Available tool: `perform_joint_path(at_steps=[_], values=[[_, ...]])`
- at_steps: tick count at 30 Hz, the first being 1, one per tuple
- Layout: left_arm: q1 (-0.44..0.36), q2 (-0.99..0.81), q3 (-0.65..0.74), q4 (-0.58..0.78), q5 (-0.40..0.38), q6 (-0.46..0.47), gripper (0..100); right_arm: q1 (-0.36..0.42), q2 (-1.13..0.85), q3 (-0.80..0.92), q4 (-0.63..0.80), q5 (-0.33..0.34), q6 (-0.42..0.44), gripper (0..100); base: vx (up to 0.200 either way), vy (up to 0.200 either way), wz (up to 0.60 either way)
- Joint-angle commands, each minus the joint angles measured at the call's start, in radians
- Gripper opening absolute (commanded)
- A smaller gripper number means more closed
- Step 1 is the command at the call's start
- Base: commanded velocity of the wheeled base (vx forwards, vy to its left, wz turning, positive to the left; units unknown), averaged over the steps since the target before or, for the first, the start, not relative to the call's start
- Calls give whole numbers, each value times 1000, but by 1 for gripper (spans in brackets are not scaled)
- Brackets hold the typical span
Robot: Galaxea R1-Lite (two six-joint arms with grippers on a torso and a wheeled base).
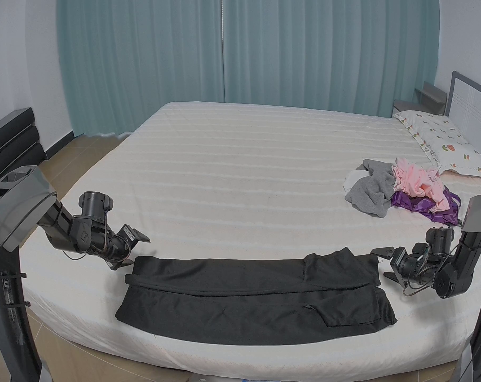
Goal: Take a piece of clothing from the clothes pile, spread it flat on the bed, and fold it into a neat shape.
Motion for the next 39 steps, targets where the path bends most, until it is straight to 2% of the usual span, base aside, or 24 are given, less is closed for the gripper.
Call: perform_joint_path(at_steps=[1, 7, 8, 13, 18, 26, 27, 34, 35, 38, 39], values=[[5, -6, 7, -10, -14, 3, 100, 0, 2, 3, -1, 2, 2, 100, 0, 0, 0], [-5, 4, 8, -13, -9, 28, 100, 0, 3, 3, -1, 4, 2, 100, 0, 0, 0], [-7, 7, 8, -10, -4, 42, 0, 0, 2, 3, -1, 4, 2, 100, 0, 0, 0], [-13, 14, 14, -8, 34, 102, 0, 0, 3, 3, -1, 4, 2, 100, 0, 0, 0], [-7, 18, 16, -10, 100, 91, 0, -1, 2, 3, -1, 4, 2, 100, 0, 0, 0], [8, 12, 23, -14, 108, 79, 0, -1, 0, 6, -4, 4, 2, 100, 0, 0, 0], [8, 10, 23, -16, 108, 52, 0, -3, 0, 6, -4, 4, 2, 100, 0, 0, 0], [11, 9, 28, -31, 81, 33, 0, -7, 0, 9, -5, 7, 2, 100, 0, 0, 0], [11, 10, 28, -39, 54, 33, 100, -7, 0, 9, -5, 9, 4, 100, 0, 0, 0], [13, 10, 28, -73, -15, 39, 100, -7, 0, 9, -5, 9, 2, 100, 0, 0, 0], [13, 10, 28, -73, -15, 39, 100, -7, 0, 9, -5, 9, 2, 100, 0, 0, 0]])
